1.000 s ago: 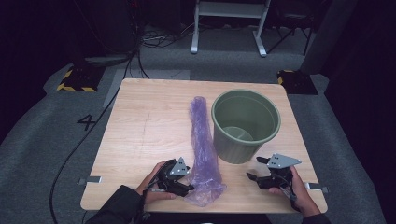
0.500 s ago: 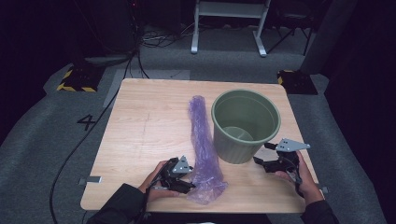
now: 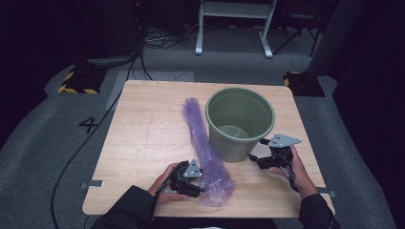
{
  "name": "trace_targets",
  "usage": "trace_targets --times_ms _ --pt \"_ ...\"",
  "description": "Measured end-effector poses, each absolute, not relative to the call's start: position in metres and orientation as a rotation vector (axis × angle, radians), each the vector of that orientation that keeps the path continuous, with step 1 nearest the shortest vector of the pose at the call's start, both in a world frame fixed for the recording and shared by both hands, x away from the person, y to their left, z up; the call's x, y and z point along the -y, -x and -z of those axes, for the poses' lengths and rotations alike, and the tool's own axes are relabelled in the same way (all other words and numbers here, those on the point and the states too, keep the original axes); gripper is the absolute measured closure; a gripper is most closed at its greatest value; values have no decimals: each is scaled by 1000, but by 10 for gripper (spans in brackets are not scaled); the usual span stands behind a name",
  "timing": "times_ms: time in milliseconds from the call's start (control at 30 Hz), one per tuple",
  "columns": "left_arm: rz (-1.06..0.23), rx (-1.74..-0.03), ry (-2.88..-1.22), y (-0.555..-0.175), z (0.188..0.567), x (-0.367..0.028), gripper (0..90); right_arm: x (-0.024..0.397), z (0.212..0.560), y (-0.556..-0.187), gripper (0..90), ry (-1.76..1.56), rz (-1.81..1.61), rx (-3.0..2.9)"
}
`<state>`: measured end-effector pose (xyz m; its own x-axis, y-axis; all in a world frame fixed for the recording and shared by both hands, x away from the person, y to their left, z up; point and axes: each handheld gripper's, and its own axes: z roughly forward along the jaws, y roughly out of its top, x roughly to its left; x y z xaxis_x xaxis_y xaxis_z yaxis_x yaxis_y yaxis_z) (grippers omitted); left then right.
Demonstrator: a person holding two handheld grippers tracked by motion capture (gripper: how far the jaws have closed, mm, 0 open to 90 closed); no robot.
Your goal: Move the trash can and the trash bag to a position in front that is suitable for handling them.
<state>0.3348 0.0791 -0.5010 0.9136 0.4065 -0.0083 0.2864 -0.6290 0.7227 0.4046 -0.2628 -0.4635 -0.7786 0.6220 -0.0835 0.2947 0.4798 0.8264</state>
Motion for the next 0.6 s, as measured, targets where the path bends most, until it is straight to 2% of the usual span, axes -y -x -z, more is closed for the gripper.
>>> trace_targets --times_ms 233,600 --pt "-211 -510 -2284 -337 502 -74 320 246 463 -409 202 -757 -1215 -2364" --pt "-221 -544 -2285 -340 502 -65 273 260 457 -360 202 -668 -1336 -2449"
